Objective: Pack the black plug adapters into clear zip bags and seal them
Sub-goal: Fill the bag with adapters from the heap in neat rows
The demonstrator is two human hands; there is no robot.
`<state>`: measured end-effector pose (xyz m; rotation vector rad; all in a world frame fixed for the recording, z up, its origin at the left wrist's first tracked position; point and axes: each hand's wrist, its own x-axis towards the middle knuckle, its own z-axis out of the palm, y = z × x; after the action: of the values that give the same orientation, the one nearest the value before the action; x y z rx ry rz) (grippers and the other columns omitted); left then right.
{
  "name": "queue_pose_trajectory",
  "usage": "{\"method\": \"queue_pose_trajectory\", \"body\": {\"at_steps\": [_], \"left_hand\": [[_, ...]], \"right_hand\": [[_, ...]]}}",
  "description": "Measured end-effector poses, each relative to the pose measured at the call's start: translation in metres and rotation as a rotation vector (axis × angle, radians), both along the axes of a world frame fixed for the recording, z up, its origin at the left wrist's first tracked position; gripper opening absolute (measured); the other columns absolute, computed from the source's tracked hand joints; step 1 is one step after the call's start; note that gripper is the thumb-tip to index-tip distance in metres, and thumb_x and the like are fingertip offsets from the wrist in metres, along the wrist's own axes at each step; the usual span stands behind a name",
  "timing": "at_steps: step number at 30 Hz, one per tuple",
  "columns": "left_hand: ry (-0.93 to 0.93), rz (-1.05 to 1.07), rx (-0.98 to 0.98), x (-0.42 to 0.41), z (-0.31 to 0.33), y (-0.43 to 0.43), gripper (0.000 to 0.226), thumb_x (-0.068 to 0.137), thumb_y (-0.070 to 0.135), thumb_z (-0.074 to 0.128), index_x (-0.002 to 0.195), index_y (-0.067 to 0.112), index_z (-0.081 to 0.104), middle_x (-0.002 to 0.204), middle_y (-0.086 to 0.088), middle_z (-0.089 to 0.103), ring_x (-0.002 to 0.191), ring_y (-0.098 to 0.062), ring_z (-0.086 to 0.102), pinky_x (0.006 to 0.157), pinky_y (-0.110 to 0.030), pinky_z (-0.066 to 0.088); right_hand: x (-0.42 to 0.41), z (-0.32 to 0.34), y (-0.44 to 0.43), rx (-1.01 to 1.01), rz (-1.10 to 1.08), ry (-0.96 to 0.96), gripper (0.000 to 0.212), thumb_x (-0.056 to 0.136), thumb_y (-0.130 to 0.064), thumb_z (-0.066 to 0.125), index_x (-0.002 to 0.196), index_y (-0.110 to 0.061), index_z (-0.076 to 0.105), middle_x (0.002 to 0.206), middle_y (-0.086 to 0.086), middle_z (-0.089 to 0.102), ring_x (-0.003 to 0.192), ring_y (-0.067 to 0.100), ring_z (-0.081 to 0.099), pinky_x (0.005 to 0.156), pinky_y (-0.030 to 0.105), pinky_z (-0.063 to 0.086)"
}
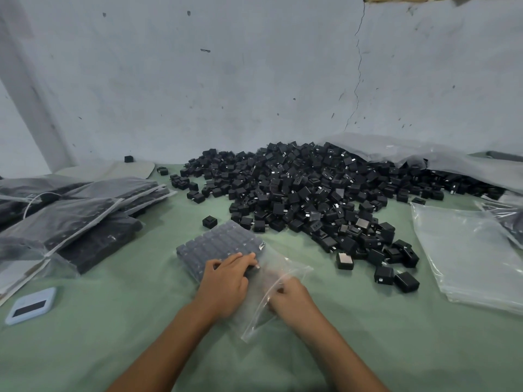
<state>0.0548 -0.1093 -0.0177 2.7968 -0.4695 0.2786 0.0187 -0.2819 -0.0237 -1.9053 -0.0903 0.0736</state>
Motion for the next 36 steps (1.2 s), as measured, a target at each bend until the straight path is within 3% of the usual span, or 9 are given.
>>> {"method": "queue_pose_trajectory", "body": {"at_steps": [5,11,13,16,19,23,29,33,36], "left_hand": [[-0.004,-0.007,-0.003,-0.002,0.000,0.000,0.048,0.093,0.015,0.040,0.134,0.040,0.043,0.153,0.026,0.034,0.144,0.003,0.023,0.108,-0.029,0.010],[-0.019,0.017,-0.007,-0.006,0.001,-0.001,0.050,0.094,0.016,0.041,0.138,0.040,0.042,0.152,0.029,0.035,0.145,0.005,0.020,0.112,-0.030,0.009],[-0.024,0.016,-0.016,-0.009,0.001,-0.003,0.050,0.094,0.015,0.041,0.137,0.041,0.043,0.152,0.029,0.034,0.145,0.006,0.019,0.113,-0.029,0.010],[-0.029,0.005,-0.039,-0.013,0.002,-0.004,0.052,0.092,0.015,0.042,0.137,0.043,0.043,0.152,0.031,0.033,0.143,0.009,0.018,0.111,-0.027,0.010],[-0.033,-0.032,-0.061,-0.012,0.005,-0.004,0.055,0.090,0.018,0.043,0.138,0.045,0.041,0.151,0.040,0.021,0.141,0.016,0.008,0.107,-0.020,0.009],[0.026,-0.107,-0.103,-0.014,0.022,-0.008,0.055,0.050,0.022,0.065,0.101,0.042,0.071,0.126,0.032,0.059,0.118,0.006,0.058,0.087,-0.021,0.031],[-0.024,-0.137,0.064,0.002,0.020,-0.004,0.062,0.025,0.043,0.083,0.087,0.050,0.074,0.115,0.033,0.065,0.102,0.008,0.065,0.074,-0.011,0.049],[-0.041,-0.134,0.008,0.007,0.016,0.001,0.042,0.049,0.034,0.060,0.086,0.046,0.075,0.115,0.031,0.066,0.104,0.005,0.066,0.078,-0.015,0.044],[-0.094,-0.074,-0.051,0.002,0.008,0.000,0.053,0.058,0.024,0.036,0.089,0.039,0.076,0.118,0.027,0.067,0.108,0.000,0.066,0.080,-0.027,0.035]], "right_hand": [[-0.014,0.001,-0.051,0.193,-0.015,0.049,0.038,0.087,0.012,0.047,0.080,-0.015,0.074,0.078,0.001,0.067,0.064,0.015,0.060,0.060,0.027,0.050],[0.037,0.049,-0.098,-0.319,-0.247,-0.254,0.020,0.093,-0.016,0.056,0.092,-0.032,0.068,0.083,-0.006,0.070,0.062,0.007,0.057,0.059,0.026,0.045],[0.076,0.065,-0.093,-0.529,-0.239,-0.330,0.021,0.096,-0.029,0.056,0.115,-0.031,0.062,0.109,-0.004,0.064,0.092,0.014,0.061,0.076,0.029,0.047],[0.142,0.080,-0.072,-0.873,-0.128,-0.363,0.053,0.094,-0.054,0.053,0.142,-0.035,0.043,0.149,0.008,0.039,0.136,0.032,0.036,0.111,0.050,0.035],[0.207,0.084,-0.048,-1.075,-0.049,-0.353,0.075,0.085,-0.074,0.049,0.150,-0.042,0.026,0.163,0.009,0.012,0.148,0.039,0.010,0.115,0.066,0.018],[0.282,0.085,-0.027,-1.215,0.015,-0.314,0.095,0.071,-0.091,0.044,0.150,-0.045,0.020,0.165,0.007,-0.003,0.150,0.043,-0.005,0.109,0.078,0.007],[0.347,0.071,-0.007,-1.381,0.119,-0.185,0.106,0.065,-0.101,0.015,0.150,-0.040,0.034,0.162,0.013,0.019,0.147,0.043,0.015,0.108,0.078,0.007],[0.339,0.061,-0.011,-1.371,0.124,-0.210,0.090,0.075,-0.093,0.014,0.136,-0.039,0.051,0.155,0.012,0.030,0.141,0.044,0.026,0.107,0.076,0.012],[0.312,0.061,-0.030,-1.404,0.120,-0.280,0.074,0.081,-0.084,0.020,0.128,-0.039,0.057,0.149,0.009,0.035,0.136,0.039,0.030,0.107,0.072,0.016]]}}
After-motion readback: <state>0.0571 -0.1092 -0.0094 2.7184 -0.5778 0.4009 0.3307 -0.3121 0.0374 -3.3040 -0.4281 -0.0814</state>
